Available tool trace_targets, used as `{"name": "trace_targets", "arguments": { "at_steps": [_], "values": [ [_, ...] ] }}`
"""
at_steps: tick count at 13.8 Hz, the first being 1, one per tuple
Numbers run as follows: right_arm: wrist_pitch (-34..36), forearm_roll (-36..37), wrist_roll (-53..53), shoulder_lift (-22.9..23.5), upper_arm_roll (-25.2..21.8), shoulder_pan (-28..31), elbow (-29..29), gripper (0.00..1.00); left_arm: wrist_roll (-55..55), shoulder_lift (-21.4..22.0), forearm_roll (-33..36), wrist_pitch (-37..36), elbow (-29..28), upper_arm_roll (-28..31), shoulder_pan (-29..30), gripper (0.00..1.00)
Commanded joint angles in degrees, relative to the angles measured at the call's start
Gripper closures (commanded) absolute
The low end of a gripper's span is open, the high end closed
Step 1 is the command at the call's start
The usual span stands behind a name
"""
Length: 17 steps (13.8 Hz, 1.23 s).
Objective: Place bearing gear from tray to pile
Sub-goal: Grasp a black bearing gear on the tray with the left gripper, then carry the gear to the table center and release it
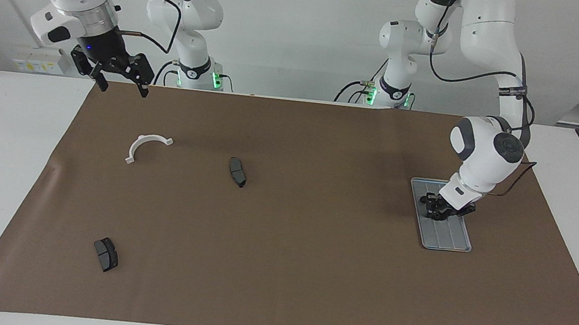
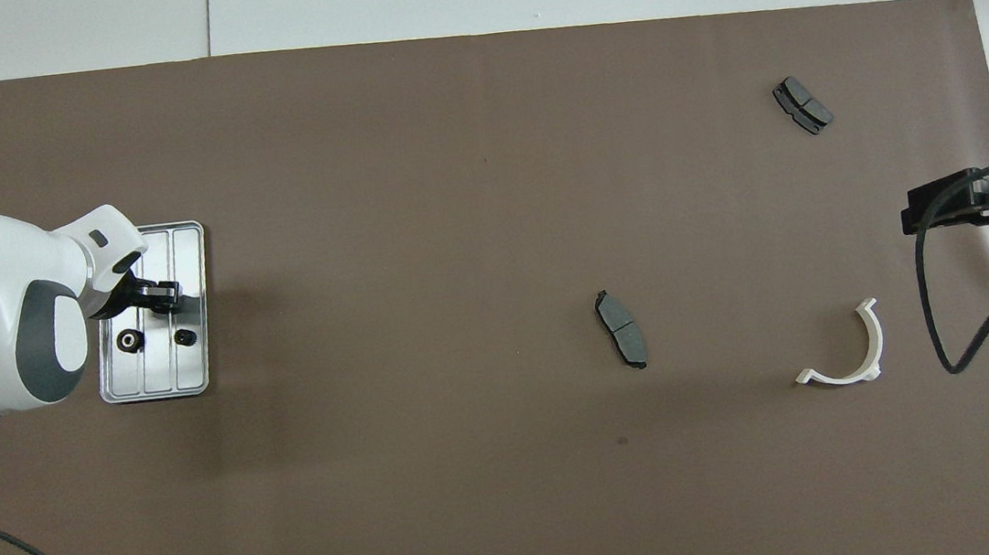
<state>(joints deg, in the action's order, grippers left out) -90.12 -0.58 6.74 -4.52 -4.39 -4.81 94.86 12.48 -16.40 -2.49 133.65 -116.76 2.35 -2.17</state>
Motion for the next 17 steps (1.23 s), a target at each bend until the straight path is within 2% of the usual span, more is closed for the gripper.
{"name": "trace_targets", "arguments": {
  "at_steps": [1,3,5,8,10,17],
  "values": [
    [1.2,-0.9,0.5,-0.1,0.3,0.5,-0.6,0.00,-0.6,0.7,-0.2,0.2,-1.1,0.6,-0.7,0.76],
    [1.2,-0.9,0.5,-0.1,0.3,0.5,-0.6,0.00,-0.6,0.7,-0.1,0.1,-0.9,0.6,-0.7,0.85],
    [1.2,-0.9,0.5,-0.1,0.3,0.5,-0.6,0.00,-0.6,0.4,-0.1,-1.6,1.0,0.6,-0.8,0.87],
    [1.2,-0.9,0.5,-0.1,0.3,0.5,-0.6,0.00,-5.1,-1.3,-0.2,-9.4,9.5,0.6,-3.0,0.87],
    [1.2,-0.9,0.5,-0.1,0.3,0.5,-0.6,0.00,-13.8,-1.7,-0.2,-11.7,11.7,0.6,-7.0,0.87],
    [1.2,-0.9,0.5,-0.1,0.3,0.5,-0.6,0.00,-45.8,-1.6,-0.2,-10.7,11.3,0.7,-26.8,0.85]
  ]
}}
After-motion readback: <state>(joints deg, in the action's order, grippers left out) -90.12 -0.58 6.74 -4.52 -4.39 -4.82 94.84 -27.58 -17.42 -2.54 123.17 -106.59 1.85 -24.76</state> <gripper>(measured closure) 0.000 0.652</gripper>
